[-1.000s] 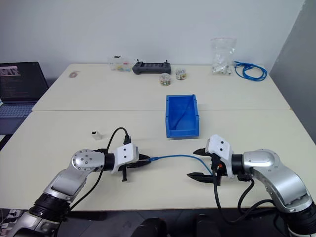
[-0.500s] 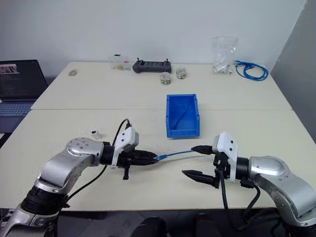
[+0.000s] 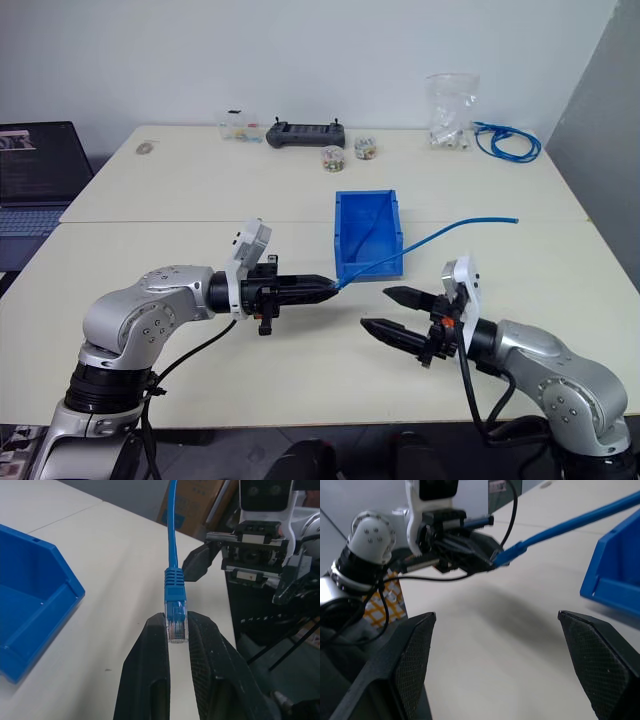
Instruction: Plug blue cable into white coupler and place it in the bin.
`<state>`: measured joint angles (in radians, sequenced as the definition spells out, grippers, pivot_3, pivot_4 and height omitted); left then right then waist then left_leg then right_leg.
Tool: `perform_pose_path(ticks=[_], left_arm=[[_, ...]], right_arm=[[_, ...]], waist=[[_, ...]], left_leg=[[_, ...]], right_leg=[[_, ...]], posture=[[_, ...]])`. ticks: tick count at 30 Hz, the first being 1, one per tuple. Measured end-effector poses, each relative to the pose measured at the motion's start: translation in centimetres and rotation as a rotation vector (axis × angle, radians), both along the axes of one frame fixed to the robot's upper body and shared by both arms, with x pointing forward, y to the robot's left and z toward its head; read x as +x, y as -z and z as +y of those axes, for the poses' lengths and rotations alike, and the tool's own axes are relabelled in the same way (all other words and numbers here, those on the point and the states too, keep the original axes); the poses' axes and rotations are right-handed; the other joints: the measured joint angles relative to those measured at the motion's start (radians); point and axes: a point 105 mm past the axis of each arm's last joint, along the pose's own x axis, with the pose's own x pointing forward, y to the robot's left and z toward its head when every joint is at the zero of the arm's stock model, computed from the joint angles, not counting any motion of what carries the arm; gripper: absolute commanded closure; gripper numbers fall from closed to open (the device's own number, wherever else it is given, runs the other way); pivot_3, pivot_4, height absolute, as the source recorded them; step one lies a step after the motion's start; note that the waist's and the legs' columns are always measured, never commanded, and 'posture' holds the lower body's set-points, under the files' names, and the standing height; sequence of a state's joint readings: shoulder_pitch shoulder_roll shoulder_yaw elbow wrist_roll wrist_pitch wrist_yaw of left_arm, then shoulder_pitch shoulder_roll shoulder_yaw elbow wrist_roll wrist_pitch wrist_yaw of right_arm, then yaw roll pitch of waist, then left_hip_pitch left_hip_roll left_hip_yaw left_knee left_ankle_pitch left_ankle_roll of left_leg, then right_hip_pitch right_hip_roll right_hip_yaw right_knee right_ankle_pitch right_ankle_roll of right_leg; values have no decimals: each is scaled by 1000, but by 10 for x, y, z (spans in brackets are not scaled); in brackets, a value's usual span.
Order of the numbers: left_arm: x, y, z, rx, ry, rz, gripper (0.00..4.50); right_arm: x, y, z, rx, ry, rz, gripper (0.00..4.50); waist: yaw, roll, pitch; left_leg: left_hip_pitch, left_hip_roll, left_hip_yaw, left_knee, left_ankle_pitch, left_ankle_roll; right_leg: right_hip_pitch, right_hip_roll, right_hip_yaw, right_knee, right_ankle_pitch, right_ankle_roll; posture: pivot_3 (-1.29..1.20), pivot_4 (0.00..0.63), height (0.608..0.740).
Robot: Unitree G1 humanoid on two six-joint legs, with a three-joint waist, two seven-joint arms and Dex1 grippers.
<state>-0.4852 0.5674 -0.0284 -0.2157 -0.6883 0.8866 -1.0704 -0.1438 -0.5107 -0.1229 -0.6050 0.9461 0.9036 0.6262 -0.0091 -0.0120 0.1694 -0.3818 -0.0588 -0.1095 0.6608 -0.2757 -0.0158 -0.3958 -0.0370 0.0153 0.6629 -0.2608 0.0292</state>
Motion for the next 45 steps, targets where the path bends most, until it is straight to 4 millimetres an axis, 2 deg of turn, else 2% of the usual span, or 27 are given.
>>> perform_pose_path(ticks=[5,11,17,23,24,29,30,35,39,45], left_arm=[[0,0,0,-41,8,74,4254],[0,-6,-4,-73,15,97,4254],[0,-14,-10,-104,15,113,4254],[0,-16,-11,-108,7,126,4254],[0,-17,-11,-111,9,127,4254],[-1,-18,-11,-113,6,130,4254],[-1,-18,-11,-113,6,131,4254],[-3,-20,-12,-108,16,122,4254],[-7,-22,-12,-102,29,118,4254],[-10,-22,-12,-94,41,112,4254]], right_arm=[[12,-16,14,90,-2,-8,346],[20,-25,25,163,-19,22,346],[26,-23,37,208,-38,75,346],[28,-21,38,223,-34,96,346],[28,-21,38,227,-36,99,706],[27,-22,38,246,-48,109,1734],[27,-22,38,248,-50,110,2125],[27,-22,36,246,-46,112,3323],[26,-24,36,261,-59,117,4123],[22,-24,35,261,-85,137,4265]], waist=[[-1,0,0],[-1,0,0],[-5,0,0],[-10,0,0],[-11,0,0],[-17,0,0],[-17,0,0],[-18,0,0],[-18,0,0],[-18,0,0]], left_leg=[[0,0,0,0,0,0],[0,0,0,0,0,0],[0,0,0,0,0,0],[0,0,0,0,0,0],[0,0,0,0,0,0],[0,0,0,0,0,0],[0,0,0,0,0,0],[-1,0,1,0,0,0],[-1,0,1,-1,0,0],[-1,0,1,-1,0,0]], right_leg=[[-1,0,0,0,2,-3],[-1,0,0,0,2,-3],[-1,0,1,1,2,-3],[-2,0,1,1,2,-3],[-2,0,1,1,2,-3],[-2,0,1,1,2,-3],[-2,0,1,1,2,-3],[-3,0,1,1,2,-3],[-3,0,1,1,2,-3],[-3,0,1,1,2,-3]], posture=[[0,150,740],[0,150,740],[0,150,740],[0,150,740],[0,150,740],[0,150,740],[0,150,740],[0,150,740],[0,150,740],[0,150,740]])
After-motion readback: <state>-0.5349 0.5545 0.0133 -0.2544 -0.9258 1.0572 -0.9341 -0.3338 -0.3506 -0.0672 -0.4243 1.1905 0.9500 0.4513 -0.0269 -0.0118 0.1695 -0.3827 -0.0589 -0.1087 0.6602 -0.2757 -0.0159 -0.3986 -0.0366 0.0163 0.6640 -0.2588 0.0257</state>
